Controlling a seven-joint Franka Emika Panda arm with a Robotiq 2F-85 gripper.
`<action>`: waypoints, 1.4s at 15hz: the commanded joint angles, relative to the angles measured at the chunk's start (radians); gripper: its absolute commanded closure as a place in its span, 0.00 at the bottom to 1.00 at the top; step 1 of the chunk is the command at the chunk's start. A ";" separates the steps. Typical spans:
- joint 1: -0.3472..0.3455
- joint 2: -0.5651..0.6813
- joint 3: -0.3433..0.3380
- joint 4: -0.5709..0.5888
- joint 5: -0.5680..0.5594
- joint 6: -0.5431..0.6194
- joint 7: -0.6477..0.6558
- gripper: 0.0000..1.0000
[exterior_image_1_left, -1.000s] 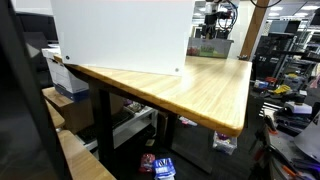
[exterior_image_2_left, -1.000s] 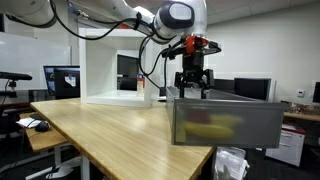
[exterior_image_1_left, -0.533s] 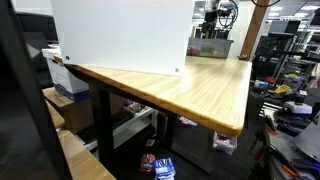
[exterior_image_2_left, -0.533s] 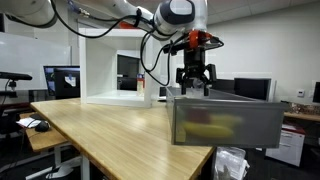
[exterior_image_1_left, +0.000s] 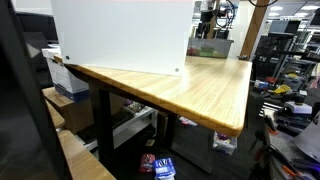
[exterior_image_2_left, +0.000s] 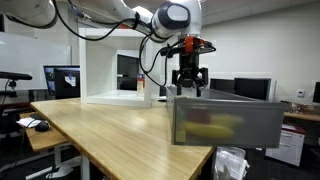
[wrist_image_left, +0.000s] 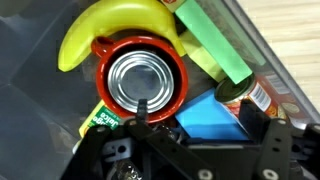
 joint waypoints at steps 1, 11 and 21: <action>0.014 -0.009 0.011 -0.025 -0.006 0.001 -0.021 0.18; 0.039 -0.013 0.018 -0.063 -0.009 0.010 -0.011 0.28; 0.033 -0.022 0.008 -0.060 -0.002 0.020 -0.006 0.23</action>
